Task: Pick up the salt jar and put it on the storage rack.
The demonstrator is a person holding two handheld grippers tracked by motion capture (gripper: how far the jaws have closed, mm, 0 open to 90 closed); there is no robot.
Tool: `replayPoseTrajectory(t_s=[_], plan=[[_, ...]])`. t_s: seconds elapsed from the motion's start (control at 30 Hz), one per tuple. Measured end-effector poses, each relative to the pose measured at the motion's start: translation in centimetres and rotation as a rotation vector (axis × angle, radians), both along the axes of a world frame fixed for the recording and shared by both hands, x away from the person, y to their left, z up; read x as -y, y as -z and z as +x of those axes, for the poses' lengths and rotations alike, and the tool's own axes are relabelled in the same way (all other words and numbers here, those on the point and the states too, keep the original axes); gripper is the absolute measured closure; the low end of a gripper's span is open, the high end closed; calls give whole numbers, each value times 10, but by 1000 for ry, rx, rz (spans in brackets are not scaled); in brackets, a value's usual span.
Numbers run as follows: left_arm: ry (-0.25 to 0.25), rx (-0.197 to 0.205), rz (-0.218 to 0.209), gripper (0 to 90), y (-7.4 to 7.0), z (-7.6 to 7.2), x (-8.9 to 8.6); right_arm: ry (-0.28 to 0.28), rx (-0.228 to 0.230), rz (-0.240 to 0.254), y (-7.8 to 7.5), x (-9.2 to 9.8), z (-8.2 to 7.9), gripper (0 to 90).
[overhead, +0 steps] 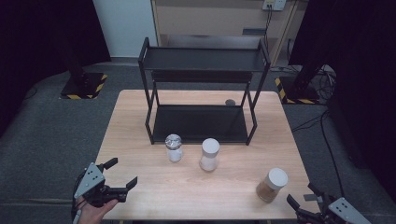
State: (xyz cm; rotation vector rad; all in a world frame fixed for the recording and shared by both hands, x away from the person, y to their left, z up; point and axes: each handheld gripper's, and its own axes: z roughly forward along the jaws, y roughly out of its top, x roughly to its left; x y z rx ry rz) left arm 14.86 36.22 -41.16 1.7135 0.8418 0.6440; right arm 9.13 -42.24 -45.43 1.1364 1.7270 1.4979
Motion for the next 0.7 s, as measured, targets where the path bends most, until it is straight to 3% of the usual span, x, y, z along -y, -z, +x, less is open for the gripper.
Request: replayPoseTrajectory(t_s=[0.7], plan=[[32,-11,18,16,-19,41,27,-6,-2,4,0,1,0,67]])
